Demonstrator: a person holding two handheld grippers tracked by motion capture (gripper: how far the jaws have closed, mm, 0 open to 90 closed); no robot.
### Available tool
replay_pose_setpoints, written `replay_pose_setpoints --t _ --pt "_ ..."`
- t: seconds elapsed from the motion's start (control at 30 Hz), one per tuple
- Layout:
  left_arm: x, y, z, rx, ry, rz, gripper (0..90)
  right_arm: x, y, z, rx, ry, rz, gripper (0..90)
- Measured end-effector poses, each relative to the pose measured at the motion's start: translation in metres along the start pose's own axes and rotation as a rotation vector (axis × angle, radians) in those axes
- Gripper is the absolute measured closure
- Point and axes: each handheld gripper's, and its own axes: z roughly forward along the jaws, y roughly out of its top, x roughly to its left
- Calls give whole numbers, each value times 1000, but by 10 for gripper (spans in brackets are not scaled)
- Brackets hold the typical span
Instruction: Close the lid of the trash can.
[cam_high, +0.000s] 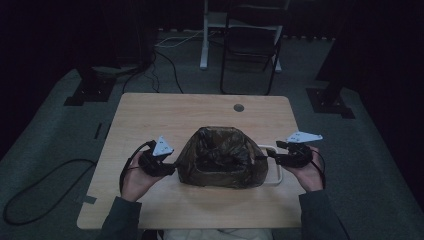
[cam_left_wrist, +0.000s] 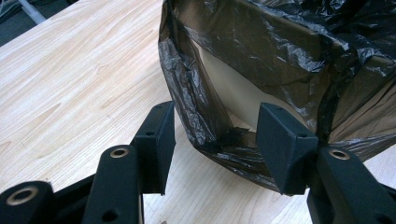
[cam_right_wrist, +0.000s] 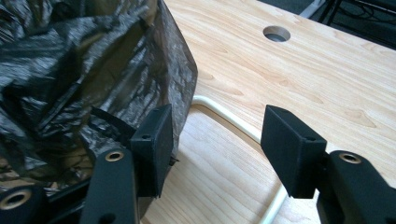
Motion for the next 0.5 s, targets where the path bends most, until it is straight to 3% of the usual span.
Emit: replay_pose_setpoints --t 0.5 --pt "0 -1 1 3 -1 -4 473 -11 -8 10 29 -20 28 434"
